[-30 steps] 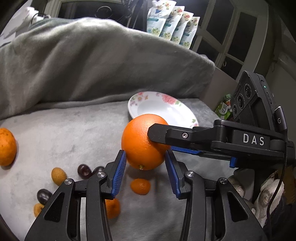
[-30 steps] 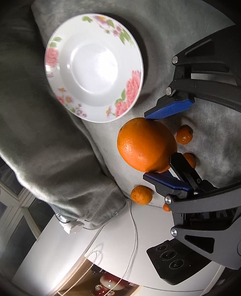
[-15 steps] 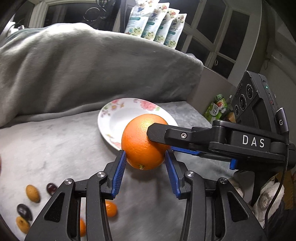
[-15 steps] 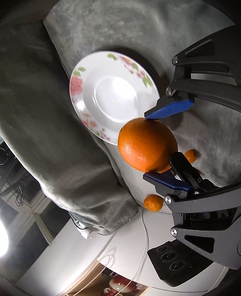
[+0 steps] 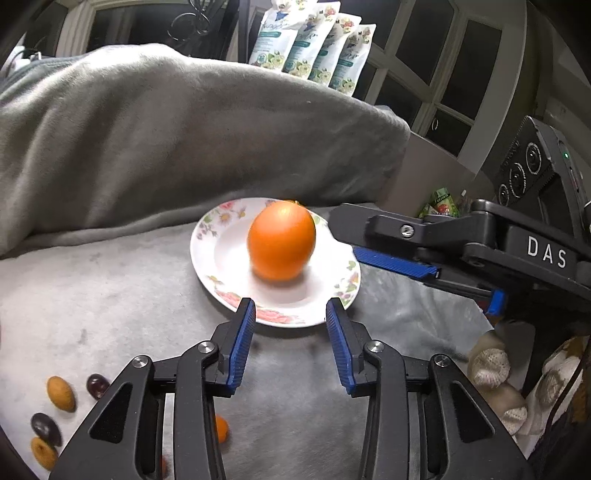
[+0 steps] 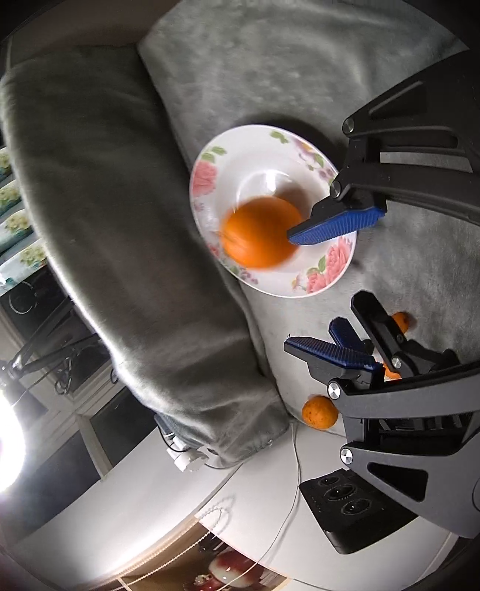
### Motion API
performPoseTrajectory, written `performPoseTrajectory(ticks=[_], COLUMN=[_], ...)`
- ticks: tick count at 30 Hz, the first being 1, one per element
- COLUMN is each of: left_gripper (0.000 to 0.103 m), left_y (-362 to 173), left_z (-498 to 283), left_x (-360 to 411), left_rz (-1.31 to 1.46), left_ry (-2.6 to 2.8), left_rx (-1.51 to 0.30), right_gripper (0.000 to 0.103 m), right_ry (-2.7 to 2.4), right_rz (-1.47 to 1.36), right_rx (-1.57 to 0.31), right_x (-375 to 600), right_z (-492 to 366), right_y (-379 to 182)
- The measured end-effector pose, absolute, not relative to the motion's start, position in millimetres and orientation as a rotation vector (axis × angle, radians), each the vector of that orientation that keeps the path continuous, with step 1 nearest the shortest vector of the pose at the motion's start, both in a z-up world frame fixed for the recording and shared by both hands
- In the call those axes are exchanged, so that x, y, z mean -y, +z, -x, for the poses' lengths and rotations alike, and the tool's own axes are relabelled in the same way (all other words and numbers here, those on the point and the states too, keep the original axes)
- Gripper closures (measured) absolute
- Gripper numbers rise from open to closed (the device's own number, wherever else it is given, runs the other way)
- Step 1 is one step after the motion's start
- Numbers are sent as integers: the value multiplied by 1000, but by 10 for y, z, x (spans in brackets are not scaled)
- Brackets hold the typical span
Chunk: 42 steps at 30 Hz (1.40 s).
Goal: Organize fruits
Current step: 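Lower the large orange onto the floral plate and open the right gripper, then reach the left gripper to a brown round fruit while the right gripper reaches a dark cherry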
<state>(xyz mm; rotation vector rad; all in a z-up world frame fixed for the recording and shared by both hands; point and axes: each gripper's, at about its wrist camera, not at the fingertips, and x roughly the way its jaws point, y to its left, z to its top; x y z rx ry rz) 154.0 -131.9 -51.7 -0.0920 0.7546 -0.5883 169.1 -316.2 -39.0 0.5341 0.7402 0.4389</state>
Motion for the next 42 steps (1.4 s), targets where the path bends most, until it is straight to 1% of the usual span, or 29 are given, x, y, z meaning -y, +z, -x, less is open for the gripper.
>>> performPoseTrajectory(ticks=[6,8,10,13,15,18,29,36,42], left_gripper=[65,65,65,64,63,56,54,54,54], left_y=[-441,-420,-403,-384,-387,-399,-465,-598,-755], left_z=[-1465,-1443,-1415,-1360,-1311,-1221,-829,-632,-610], left_x=[1184,1151,1129,1099,1054,961,286,-135,-389], left_rz=[92,96,95,94,97,97,105,110,154], left_ry=[-560,-553,-549,-538,-526,-500,-331,-217,-170], left_rx=[-733,-728,-725,-722,-722,-720,-687,-715,-755], right_gripper=[45,41,33,28,28,28,28,28,28], right_ry=[415,398,387,384,378,370,407,472,531], right_rz=[-503,-486,-469,-437,-413,-374,-295,-220,-169], right_rx=[-718,-709,-700,-692,-686,-682,-657,-692,-726], right_x=[3224,3236,3233,3210,3188,3154,2978,2724,2488], right_z=[-1606,-1569,-1531,-1486,-1454,-1400,-1269,-1287,-1328], right_y=[-327,-312,-303,-289,-276,-273,-312,-379,-442])
